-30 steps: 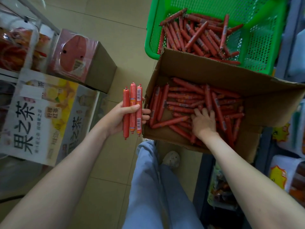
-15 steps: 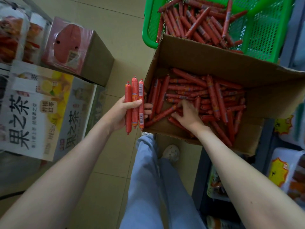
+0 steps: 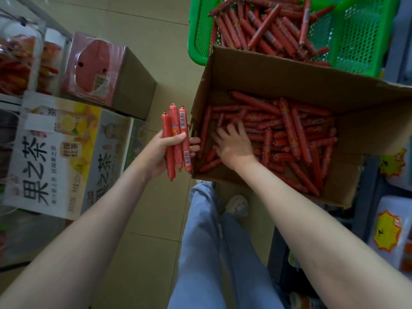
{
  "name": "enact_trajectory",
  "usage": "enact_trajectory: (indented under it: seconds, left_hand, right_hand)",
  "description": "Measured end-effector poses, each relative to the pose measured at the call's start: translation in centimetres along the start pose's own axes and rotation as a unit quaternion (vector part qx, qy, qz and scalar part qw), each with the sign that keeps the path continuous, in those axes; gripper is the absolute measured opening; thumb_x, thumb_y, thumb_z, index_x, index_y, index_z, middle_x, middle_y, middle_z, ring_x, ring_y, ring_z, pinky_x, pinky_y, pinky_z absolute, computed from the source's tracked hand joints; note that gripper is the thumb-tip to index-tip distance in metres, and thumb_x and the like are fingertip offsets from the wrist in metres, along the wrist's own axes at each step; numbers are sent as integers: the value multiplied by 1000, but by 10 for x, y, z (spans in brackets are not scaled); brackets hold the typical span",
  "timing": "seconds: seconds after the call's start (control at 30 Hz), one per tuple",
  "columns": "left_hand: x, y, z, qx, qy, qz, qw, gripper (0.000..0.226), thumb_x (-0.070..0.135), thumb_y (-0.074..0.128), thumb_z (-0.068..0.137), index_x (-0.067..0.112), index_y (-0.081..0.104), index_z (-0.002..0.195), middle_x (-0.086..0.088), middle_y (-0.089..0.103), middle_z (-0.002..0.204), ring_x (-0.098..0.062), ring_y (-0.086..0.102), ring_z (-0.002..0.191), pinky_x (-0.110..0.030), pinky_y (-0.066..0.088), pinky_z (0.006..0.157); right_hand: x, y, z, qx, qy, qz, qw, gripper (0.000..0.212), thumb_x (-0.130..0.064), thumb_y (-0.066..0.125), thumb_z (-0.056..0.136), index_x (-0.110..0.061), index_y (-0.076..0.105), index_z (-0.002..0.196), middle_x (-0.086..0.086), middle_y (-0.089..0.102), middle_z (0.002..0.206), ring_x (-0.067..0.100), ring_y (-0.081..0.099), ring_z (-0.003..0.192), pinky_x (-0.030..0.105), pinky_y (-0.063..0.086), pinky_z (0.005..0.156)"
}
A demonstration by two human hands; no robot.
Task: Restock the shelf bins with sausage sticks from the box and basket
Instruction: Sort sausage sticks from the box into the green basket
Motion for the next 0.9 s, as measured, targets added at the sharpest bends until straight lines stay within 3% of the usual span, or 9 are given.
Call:
enact_trajectory:
  seconds: [0.13, 0.27, 0.4, 0.47, 0.57, 0.7, 0.9]
  left_hand:
    - [-2, 1, 0, -12, -6, 8, 1000, 39, 9, 58, 84, 13, 50, 122, -22, 69, 103, -31, 69, 92, -40, 57, 80]
    - [-10, 6, 0, -31, -19, 9, 999, 41, 8, 58, 85, 11, 47, 124, -23, 69, 104, -33, 69, 92, -40, 57, 80]
    - [-18, 14, 1, -26, -13, -10, 1000, 39, 9, 58, 82, 12, 50, 119, -24, 69, 102, -33, 69, 92, -40, 57, 81]
    - [-22, 15, 2, -13, -1, -11, 1000, 38, 9, 58, 81, 12, 49, 118, -24, 69, 102, -33, 69, 92, -41, 56, 83]
    - [-30, 16, 1, -1, 9, -15, 1000, 40, 8, 64, 81, 11, 49, 118, -24, 69, 100, -34, 69, 91, -42, 57, 82]
    - [-37, 24, -2, -28, -9, 0, 1000, 46, 10, 60, 81, 9, 45, 125, -27, 67, 103, -36, 68, 91, -41, 57, 80]
    - [-38, 37, 2, -31, -13, -3, 999, 38, 4, 51, 89, 3, 41, 125, -24, 69, 100, -33, 69, 89, -41, 57, 82]
  right_hand:
    - [32, 12, -31, 23, 63, 10, 998, 50, -37, 22, 98, -20, 45, 139, -1, 47, 139, 28, 39, 124, 45, 16, 105]
    - [59, 21, -54, 6, 130, 60, 990, 42, -34, 27, 102, -16, 47, 135, 6, 45, 137, 29, 33, 126, 41, 17, 98]
    - [68, 17, -45, 35, 135, 83, 987, 40, -25, 30, 102, -7, 58, 124, 10, 42, 139, 29, 31, 130, 41, 14, 107]
    - [69, 21, -36, 9, 127, 103, 987, 38, -16, 33, 100, -4, 52, 130, 11, 33, 148, 28, 22, 138, 38, 13, 113]
    - [68, 26, -35, -3, 141, 144, 980, 51, -1, 36, 93, -5, 29, 144, 12, 27, 151, 28, 18, 140, 37, 24, 112]
    - [66, 25, -23, 4, 161, 113, 980, 59, 1, 33, 93, -3, 13, 149, 14, 16, 155, 31, 18, 138, 38, 29, 110]
    - [76, 18, -2, 8, 169, 123, 978, 60, -1, 46, 88, -6, 26, 144, 17, 35, 141, 33, 31, 129, 40, 26, 106]
Point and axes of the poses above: each hand's wrist, its own z-axis towards the middle knuckle, its own y-axis out of the palm, x = y × z, the point moved 3 cm from there along z, towards the middle knuckle
